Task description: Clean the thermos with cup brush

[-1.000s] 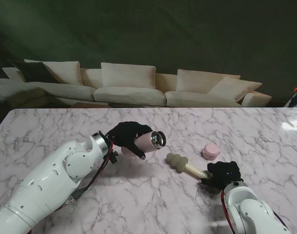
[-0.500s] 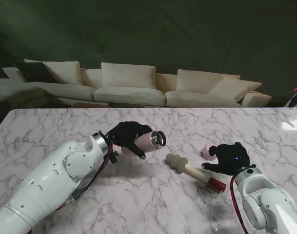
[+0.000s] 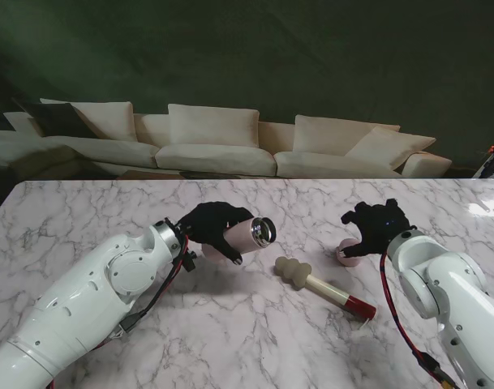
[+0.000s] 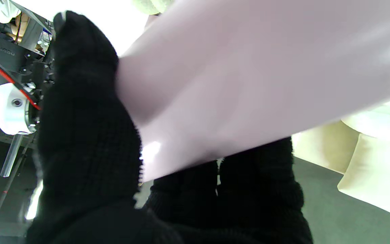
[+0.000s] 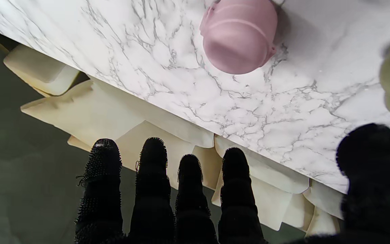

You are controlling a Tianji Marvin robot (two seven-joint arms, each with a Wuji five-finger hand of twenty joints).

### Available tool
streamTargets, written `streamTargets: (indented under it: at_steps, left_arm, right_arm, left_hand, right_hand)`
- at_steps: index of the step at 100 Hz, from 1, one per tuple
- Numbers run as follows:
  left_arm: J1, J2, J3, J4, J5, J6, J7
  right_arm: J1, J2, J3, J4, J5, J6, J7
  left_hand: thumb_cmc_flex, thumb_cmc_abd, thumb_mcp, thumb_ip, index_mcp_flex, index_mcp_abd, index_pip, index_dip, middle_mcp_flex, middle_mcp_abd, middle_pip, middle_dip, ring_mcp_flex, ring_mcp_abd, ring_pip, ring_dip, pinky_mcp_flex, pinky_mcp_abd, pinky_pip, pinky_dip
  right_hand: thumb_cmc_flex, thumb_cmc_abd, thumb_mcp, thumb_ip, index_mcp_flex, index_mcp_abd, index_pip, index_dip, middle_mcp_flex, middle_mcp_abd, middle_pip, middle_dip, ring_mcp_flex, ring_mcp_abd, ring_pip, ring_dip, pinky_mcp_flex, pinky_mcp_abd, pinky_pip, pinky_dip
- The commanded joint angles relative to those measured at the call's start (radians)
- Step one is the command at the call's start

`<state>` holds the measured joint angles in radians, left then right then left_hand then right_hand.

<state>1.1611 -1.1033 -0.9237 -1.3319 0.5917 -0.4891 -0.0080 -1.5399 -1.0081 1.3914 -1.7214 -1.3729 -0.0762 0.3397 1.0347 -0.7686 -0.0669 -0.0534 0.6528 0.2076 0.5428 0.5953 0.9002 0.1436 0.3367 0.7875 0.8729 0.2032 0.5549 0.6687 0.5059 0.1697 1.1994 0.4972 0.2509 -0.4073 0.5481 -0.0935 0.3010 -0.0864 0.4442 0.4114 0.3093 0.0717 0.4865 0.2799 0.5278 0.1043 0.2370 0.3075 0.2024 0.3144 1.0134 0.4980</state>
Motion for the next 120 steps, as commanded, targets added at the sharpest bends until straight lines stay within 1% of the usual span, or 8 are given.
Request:
streamTargets:
  at_steps: [1, 13, 38, 81, 86, 96, 104, 120]
  left_arm:
    - [-0.002, -0.006, 0.003, 0.003, 0.0, 0.003, -0.004]
    - [-0.002, -0.006, 0.004, 0.002, -0.001, 0.006, -0.005]
    - [-0.002, -0.005, 0.001, 0.001, 0.001, 0.003, -0.006]
    - [0.005, -0.005, -0.001, -0.001, 0.0, 0.009, -0.003]
    - [0.005, -0.005, -0.001, -0.001, 0.001, 0.009, -0.003]
    - [0.005, -0.005, -0.001, 0.0, 0.001, 0.008, -0.003]
    - [0.005, -0.005, -0.001, 0.0, 0.001, 0.009, -0.004]
    - [0.005, -0.005, -0.001, -0.001, 0.001, 0.01, -0.005]
  right_arm:
    - [0.024, 0.001, -0.019, 0.06, -0.021, -0.012, -0.03]
    - [0.077, 0.005, -0.079, 0.148, 0.002, 0.004, -0.066]
    - [0.15, 0.009, -0.19, 0.261, 0.038, 0.068, -0.083]
    - [0.215, 0.007, -0.311, 0.374, 0.091, 0.173, -0.137]
    - [0.222, 0.006, -0.322, 0.387, 0.101, 0.182, -0.149]
    - [0.236, 0.005, -0.342, 0.411, 0.121, 0.206, -0.163]
    - [0.242, 0.002, -0.352, 0.423, 0.153, 0.224, -0.159]
    - [0.248, -0.002, -0.364, 0.442, 0.184, 0.249, -0.175]
  left_hand:
    - [0.216, 0.481, 0.525, 0.069, 0.104, -0.178, 0.175, 0.058, 0.025, -0.087, 0.07, 0.024, 0.081, -0.047, 0.22, 0.06, 0.001, -0.094, 0.061, 0.026]
    - [0.215, 0.48, 0.526, 0.069, 0.105, -0.178, 0.176, 0.059, 0.025, -0.086, 0.07, 0.024, 0.08, -0.044, 0.221, 0.06, 0.001, -0.092, 0.062, 0.027]
    - [0.214, 0.48, 0.528, 0.069, 0.104, -0.177, 0.176, 0.059, 0.025, -0.087, 0.07, 0.024, 0.079, -0.045, 0.222, 0.06, 0.0, -0.093, 0.063, 0.027]
    - [0.214, 0.482, 0.527, 0.069, 0.104, -0.178, 0.176, 0.06, 0.024, -0.088, 0.07, 0.024, 0.077, -0.043, 0.222, 0.059, -0.005, -0.089, 0.061, 0.028]
    - [0.214, 0.482, 0.527, 0.068, 0.104, -0.178, 0.176, 0.06, 0.025, -0.09, 0.071, 0.025, 0.077, -0.043, 0.222, 0.059, -0.006, -0.089, 0.061, 0.028]
    - [0.214, 0.483, 0.526, 0.068, 0.104, -0.179, 0.176, 0.06, 0.026, -0.089, 0.071, 0.025, 0.076, -0.042, 0.223, 0.06, -0.006, -0.088, 0.062, 0.029]
    - [0.214, 0.483, 0.527, 0.069, 0.104, -0.178, 0.177, 0.06, 0.024, -0.088, 0.071, 0.025, 0.074, -0.04, 0.222, 0.06, -0.008, -0.086, 0.061, 0.029]
    - [0.215, 0.484, 0.527, 0.068, 0.104, -0.178, 0.176, 0.06, 0.024, -0.088, 0.072, 0.026, 0.073, -0.039, 0.225, 0.061, -0.009, -0.084, 0.063, 0.031]
  right_hand:
    - [-0.038, -0.055, 0.037, 0.012, -0.05, -0.001, -0.01, -0.022, -0.05, 0.024, -0.018, -0.014, -0.044, 0.034, -0.043, -0.036, -0.023, 0.034, -0.027, -0.024]
    - [-0.015, -0.123, 0.063, 0.006, -0.053, 0.009, 0.009, -0.018, -0.052, 0.035, 0.017, -0.004, -0.03, 0.035, -0.04, -0.053, -0.009, 0.004, -0.038, -0.046]
    - [0.02, -0.192, 0.094, 0.005, -0.039, 0.024, 0.078, -0.01, -0.037, 0.062, 0.116, 0.029, 0.003, 0.019, 0.085, 0.004, 0.078, -0.062, 0.055, -0.059]
    - [0.188, -0.212, 0.043, 0.018, 0.007, -0.06, 0.143, -0.009, 0.009, 0.024, 0.147, 0.04, 0.028, 0.003, 0.123, 0.012, 0.098, -0.06, 0.082, -0.072]
    - [0.214, -0.203, 0.063, 0.02, 0.015, -0.073, 0.151, -0.008, 0.011, 0.022, 0.147, 0.041, 0.032, 0.001, 0.125, 0.013, 0.102, -0.06, 0.083, -0.072]
    - [0.209, -0.223, 0.215, -0.013, 0.02, -0.099, 0.183, -0.017, 0.019, 0.013, 0.152, 0.045, 0.04, -0.001, 0.132, 0.012, 0.122, -0.054, 0.093, -0.079]
    - [0.207, -0.219, 0.272, -0.022, 0.031, -0.116, 0.198, -0.018, 0.03, 0.01, 0.156, 0.047, 0.07, 0.001, 0.149, 0.018, 0.179, -0.038, 0.113, -0.082]
    - [0.238, -0.236, 0.378, -0.029, 0.075, -0.132, 0.249, -0.009, 0.066, 0.015, 0.187, 0.062, 0.143, -0.008, 0.231, 0.061, 0.3, -0.063, 0.168, -0.091]
